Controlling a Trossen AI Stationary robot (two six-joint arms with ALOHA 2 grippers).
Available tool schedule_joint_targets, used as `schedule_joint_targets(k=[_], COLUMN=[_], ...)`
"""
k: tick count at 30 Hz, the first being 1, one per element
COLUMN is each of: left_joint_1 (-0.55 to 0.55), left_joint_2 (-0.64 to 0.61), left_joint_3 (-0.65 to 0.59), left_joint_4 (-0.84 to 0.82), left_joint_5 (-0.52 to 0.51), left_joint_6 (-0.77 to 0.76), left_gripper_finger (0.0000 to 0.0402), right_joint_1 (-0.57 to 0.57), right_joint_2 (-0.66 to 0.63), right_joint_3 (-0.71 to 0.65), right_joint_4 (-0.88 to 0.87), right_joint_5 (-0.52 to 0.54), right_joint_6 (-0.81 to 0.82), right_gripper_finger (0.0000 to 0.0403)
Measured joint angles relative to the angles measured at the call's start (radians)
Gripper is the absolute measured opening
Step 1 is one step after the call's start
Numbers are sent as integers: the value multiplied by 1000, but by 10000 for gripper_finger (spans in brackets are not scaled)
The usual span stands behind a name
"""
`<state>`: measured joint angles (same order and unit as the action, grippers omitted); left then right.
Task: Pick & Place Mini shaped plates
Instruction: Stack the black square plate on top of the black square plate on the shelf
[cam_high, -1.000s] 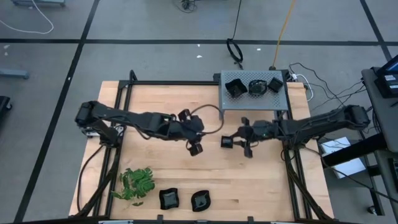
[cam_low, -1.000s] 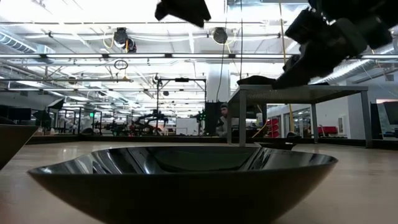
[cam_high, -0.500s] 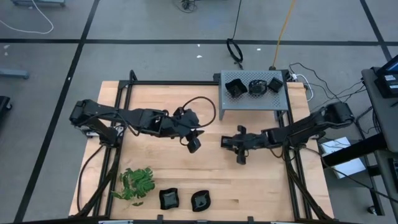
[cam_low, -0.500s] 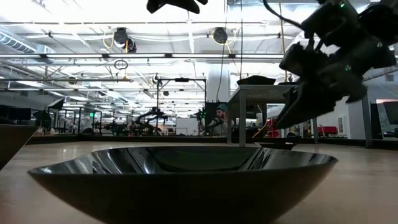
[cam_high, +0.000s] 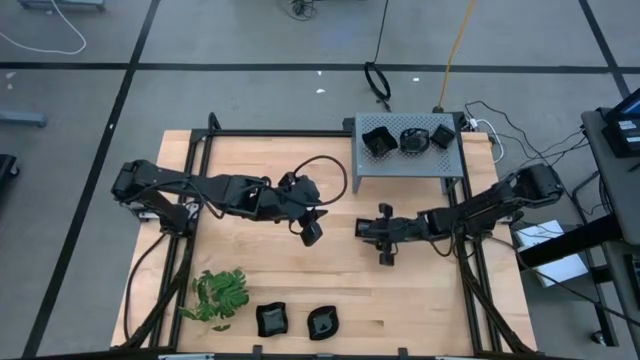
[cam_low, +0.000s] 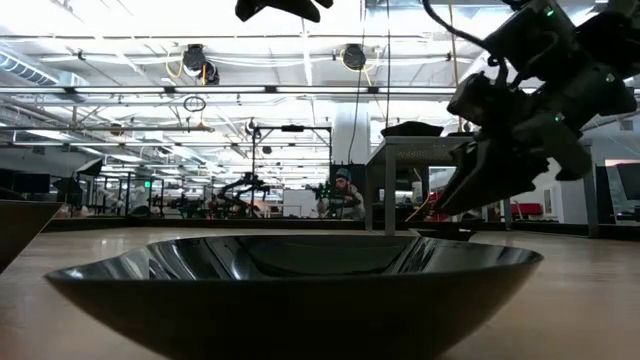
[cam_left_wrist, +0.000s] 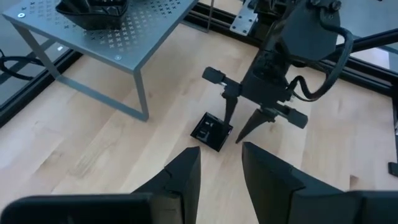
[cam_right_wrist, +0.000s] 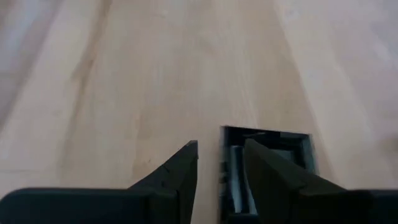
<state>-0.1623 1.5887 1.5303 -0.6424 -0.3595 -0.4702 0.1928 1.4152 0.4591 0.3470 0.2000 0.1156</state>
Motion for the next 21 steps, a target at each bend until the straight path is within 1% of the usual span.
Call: schedule_joint_targets(k=[10,15,18,21], left_joint_1=[0,0,0,0], left_joint_2=[0,0,0,0], left_joint_3=[0,0,0,0], left_joint_4=[-15,-16,-16,-16], left_joint_5=[3,2,2,2], left_joint_6=[0,0,0,0], left_gripper_finger=[120,120,120,120], right_joint_1=[-1,-1,-1,-1], right_joint_2=[100,107,107,107], right_joint_3=[0,0,0,0], right_joint_4=[19,24,23,22], right_joint_5=[11,13,13,13], right_joint_6=[7,3,-2,-4], right_gripper_finger=[118,115,99,70])
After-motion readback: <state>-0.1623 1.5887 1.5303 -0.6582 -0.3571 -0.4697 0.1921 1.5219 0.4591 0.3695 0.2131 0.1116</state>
